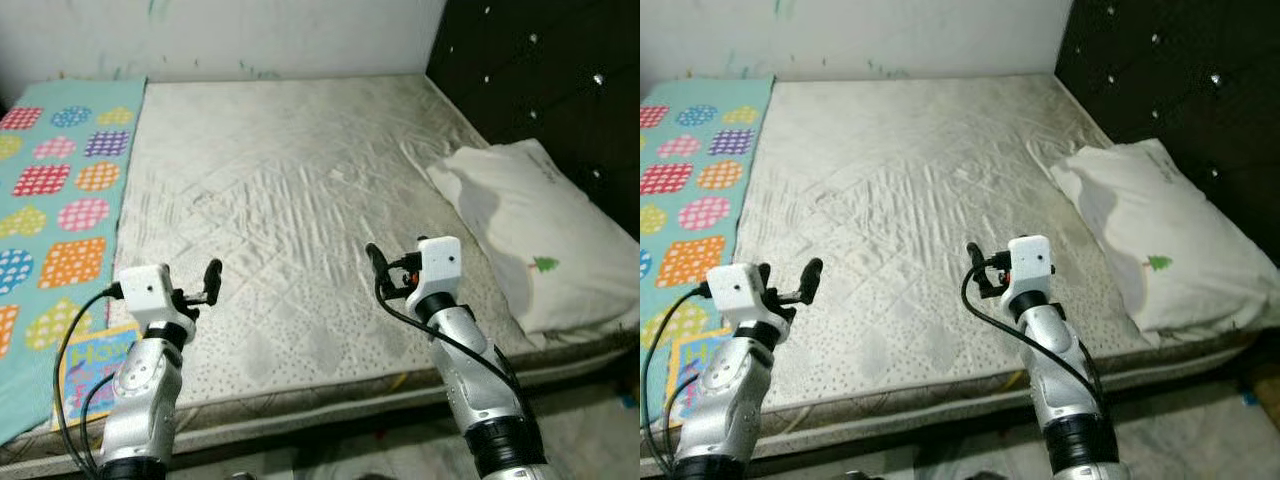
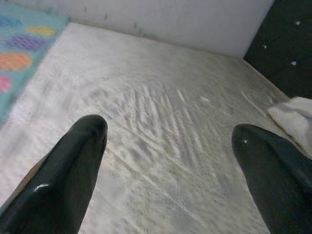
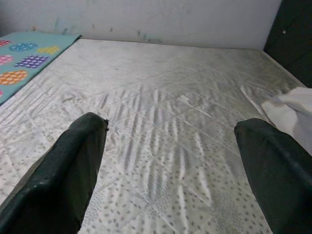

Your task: Clean up the room

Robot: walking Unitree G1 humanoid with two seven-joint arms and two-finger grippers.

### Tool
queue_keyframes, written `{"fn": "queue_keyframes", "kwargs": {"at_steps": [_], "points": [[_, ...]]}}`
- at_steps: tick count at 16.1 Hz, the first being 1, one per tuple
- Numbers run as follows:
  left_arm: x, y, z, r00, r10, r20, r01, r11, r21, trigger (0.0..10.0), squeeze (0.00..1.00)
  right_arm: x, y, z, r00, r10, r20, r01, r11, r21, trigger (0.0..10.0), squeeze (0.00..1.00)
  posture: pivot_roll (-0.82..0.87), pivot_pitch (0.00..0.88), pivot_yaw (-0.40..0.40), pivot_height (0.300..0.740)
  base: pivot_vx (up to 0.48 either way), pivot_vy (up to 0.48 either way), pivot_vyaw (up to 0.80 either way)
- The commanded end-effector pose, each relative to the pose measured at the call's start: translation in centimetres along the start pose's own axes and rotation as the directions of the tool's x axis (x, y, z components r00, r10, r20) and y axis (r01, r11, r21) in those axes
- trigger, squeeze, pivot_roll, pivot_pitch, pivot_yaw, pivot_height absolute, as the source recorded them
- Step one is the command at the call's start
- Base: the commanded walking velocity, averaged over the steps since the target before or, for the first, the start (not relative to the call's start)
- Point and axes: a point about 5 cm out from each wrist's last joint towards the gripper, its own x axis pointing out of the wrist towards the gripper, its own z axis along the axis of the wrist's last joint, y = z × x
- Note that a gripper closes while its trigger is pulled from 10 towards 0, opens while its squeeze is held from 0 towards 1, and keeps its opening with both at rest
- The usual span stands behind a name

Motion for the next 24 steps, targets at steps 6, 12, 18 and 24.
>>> {"fn": "queue_keyframes", "kwargs": {"at_steps": [6,12,18,24], "points": [[-0.08,0.36,-0.03,1.000,0.005,-0.014,-0.004,1.000,0.012,10.0,0.00,0.02,0.05,0.25,1.000,0.003,0.010,-0.003,1.000,0.005,10.0,0.00,-0.10,0.087,-0.039,0.740,0.000,0.419,0.00],[-0.09,0.44,-0.04,1.000,0.006,-0.019,-0.005,1.000,0.012,10.0,0.00,-0.01,0.15,0.26,1.000,0.007,0.012,-0.007,1.000,0.003,10.0,0.00,-0.10,0.090,-0.037,0.740,0.000,0.435,0.24],[-0.07,0.42,-0.03,1.000,0.006,-0.020,-0.006,1.000,0.012,10.0,0.00,-0.03,0.24,0.31,1.000,0.016,0.014,-0.016,1.000,-0.011,10.0,0.00,-0.10,0.092,-0.037,0.740,0.000,0.449,0.13],[-0.02,0.28,-0.06,1.000,-0.005,-0.014,0.005,1.000,0.015,10.0,0.00,0.09,0.10,0.21,1.000,0.006,0.008,-0.006,1.000,0.004,10.0,0.00,-0.10,0.083,-0.039,0.740,0.000,0.292,0.38]]}}
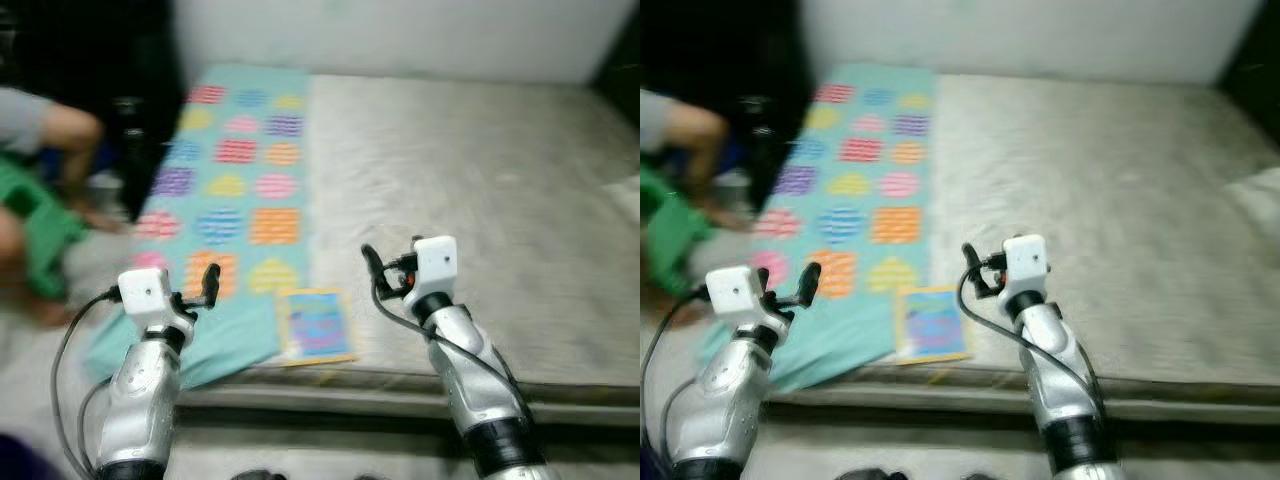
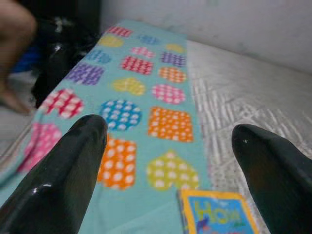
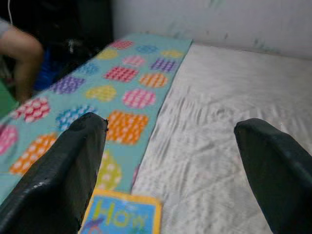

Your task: Clean up the room

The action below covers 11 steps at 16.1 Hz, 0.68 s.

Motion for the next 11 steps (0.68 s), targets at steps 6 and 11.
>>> {"fn": "queue_keyframes", "kwargs": {"at_steps": [6,11], "points": [[-0.14,-0.41,0.06,0.999,-0.044,0.003,0.044,0.999,-0.010,10.0,0.00,0.02,-0.29,0.16,1.000,-0.024,0.001,0.024,1.000,0.016,10.0,0.00,-0.10,0.085,-0.039,0.740,0.000,0.000,0.00],[-0.18,-0.46,0.06,0.998,-0.057,0.003,0.057,0.998,-0.025,10.0,0.00,-0.05,-0.41,0.13,0.999,-0.032,-0.001,0.032,0.999,0.014,10.0,0.00,-0.10,0.095,-0.041,0.740,0.000,0.000,-0.77]]}}
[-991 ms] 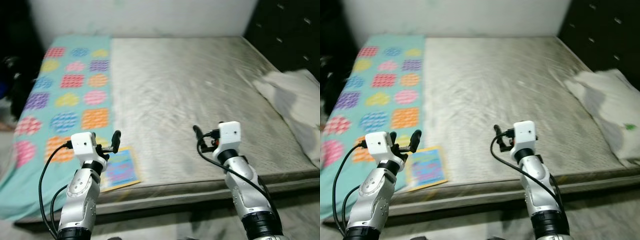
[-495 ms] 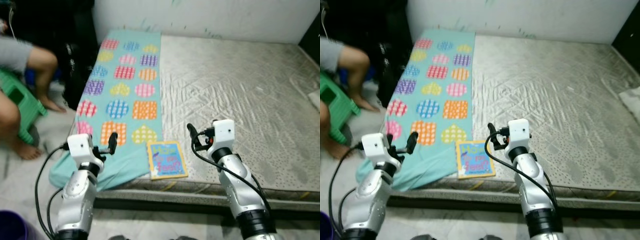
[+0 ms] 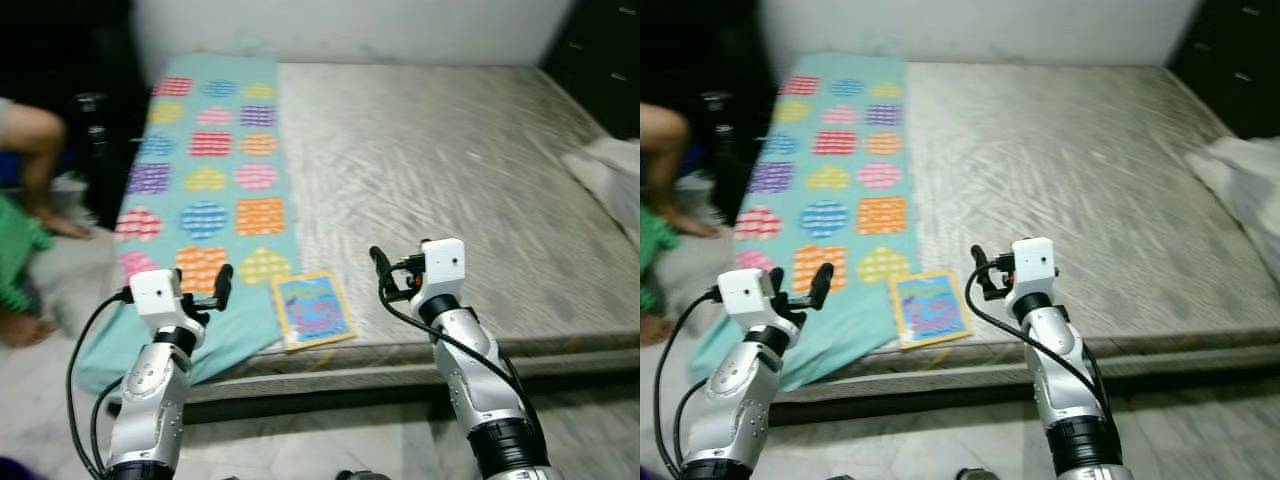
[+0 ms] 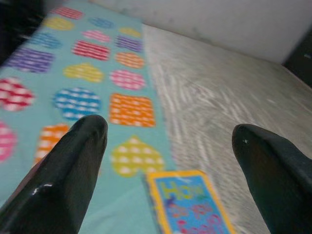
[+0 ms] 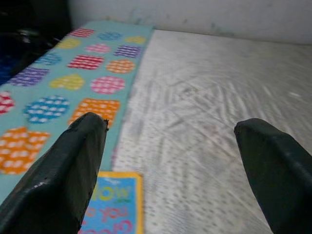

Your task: Clean up the room

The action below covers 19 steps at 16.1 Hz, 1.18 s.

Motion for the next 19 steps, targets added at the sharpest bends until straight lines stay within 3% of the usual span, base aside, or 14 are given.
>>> {"fn": "queue_keyframes", "kwargs": {"at_steps": [1,12,15,19], "points": [[-0.06,0.00,0.26,1.000,-0.007,0.005,0.007,1.000,-0.001,10.0,0.00,-0.13,-0.21,-0.10,1.000,-0.012,-0.008,0.012,1.000,0.004,10.0,0.00,-0.10,0.095,-0.041,0.740,0.000,0.000,0.00],[0.05,-0.10,0.35,1.000,-0.029,0.007,0.029,1.000,-0.006,10.0,0.00,-0.02,-0.29,-0.08,1.000,-0.022,-0.008,0.022,1.000,0.007,10.0,0.00,-0.10,0.095,-0.037,0.740,0.260,0.000,0.00],[0.09,-0.06,0.41,1.000,-0.022,0.009,0.022,1.000,0.000,10.0,0.00,0.00,-0.28,-0.01,1.000,-0.023,-0.005,0.023,1.000,0.016,10.0,0.00,-0.10,0.092,-0.037,0.740,0.333,0.000,-0.48],[0.16,0.13,0.45,1.000,0.005,0.010,-0.005,1.000,0.017,10.0,0.00,0.04,-0.31,0.04,1.000,-0.022,-0.001,0.023,1.000,0.012,10.0,0.00,-0.10,0.088,-0.037,0.740,0.000,0.000,0.00]]}}
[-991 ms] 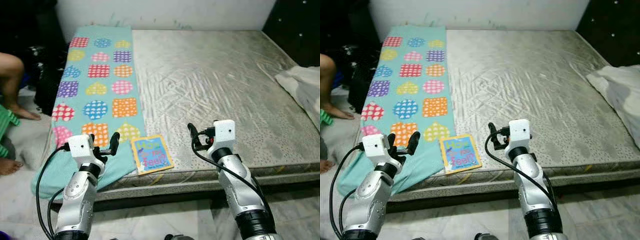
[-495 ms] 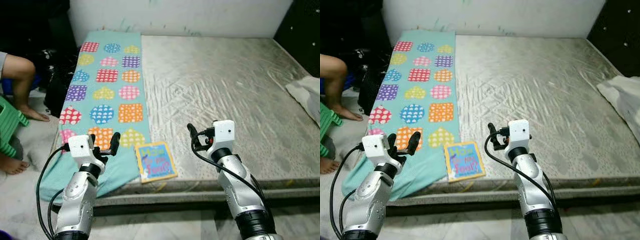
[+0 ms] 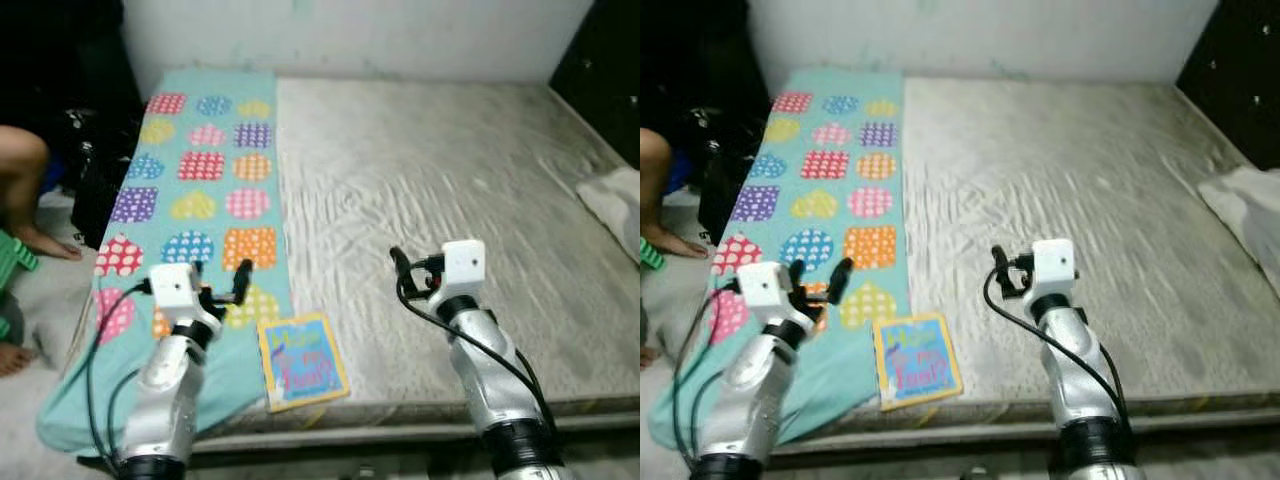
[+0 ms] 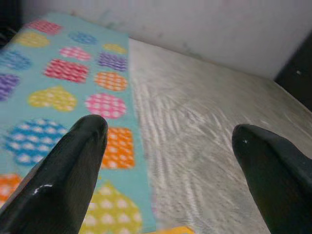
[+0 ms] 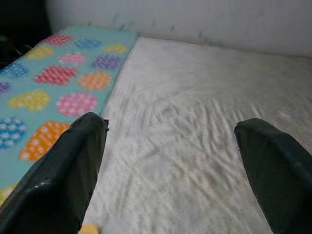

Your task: Clean up the room

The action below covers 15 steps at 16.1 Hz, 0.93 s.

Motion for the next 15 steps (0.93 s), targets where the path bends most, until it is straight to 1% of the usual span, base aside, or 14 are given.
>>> {"fn": "queue_keyframes", "kwargs": {"at_steps": [1,2,4,7,9,11,15], "points": [[-0.41,0.67,-0.42,0.999,0.033,-0.018,-0.033,0.999,0.005,10.0,0.00,-0.20,0.55,-0.43,1.000,0.014,-0.014,-0.014,1.000,0.006,10.0,0.00,-0.10,0.088,-0.037,0.740,0.000,0.000,0.00],[-0.36,0.88,-0.48,0.998,0.060,-0.023,-0.060,0.998,0.007,10.0,0.00,-0.21,0.56,-0.46,1.000,0.015,-0.015,-0.015,1.000,0.006,10.0,0.00,-0.10,0.086,-0.038,0.740,0.000,0.000,0.00],[-0.33,1.01,-0.52,0.997,0.070,-0.027,-0.070,0.998,0.000,10.0,0.00,-0.21,0.56,-0.46,1.000,0.016,-0.014,-0.016,1.000,0.006,10.0,0.00,-0.10,0.086,-0.038,0.740,0.000,0.000,0.00],[-0.32,0.94,-0.59,0.997,0.075,-0.025,-0.075,0.997,-0.006,10.0,0.00,-0.09,0.55,-0.44,1.000,0.019,-0.016,-0.019,1.000,0.008,10.0,0.00,-0.10,0.077,-0.039,0.740,0.000,0.000,0.00],[-0.27,0.71,-0.62,0.998,0.063,-0.029,-0.063,0.998,0.013,10.0,0.00,-0.07,0.63,-0.38,1.000,0.024,-0.014,-0.024,1.000,0.000,10.0,0.00,-0.10,0.076,-0.040,0.740,0.000,0.000,0.00],[-0.29,0.61,-0.65,0.998,0.057,-0.030,-0.057,0.998,0.011,10.0,0.00,-0.09,0.70,-0.39,1.000,0.027,-0.014,-0.027,1.000,-0.001,10.0,0.00,-0.10,0.076,-0.041,0.740,0.000,0.000,0.00],[-0.35,0.44,-0.69,0.998,0.050,-0.032,-0.050,0.999,0.003,10.0,0.00,-0.15,0.68,-0.41,0.999,0.028,-0.015,-0.028,1.000,-0.004,10.0,0.00,-0.10,0.079,-0.040,0.740,0.000,-0.249,0.00]]}}
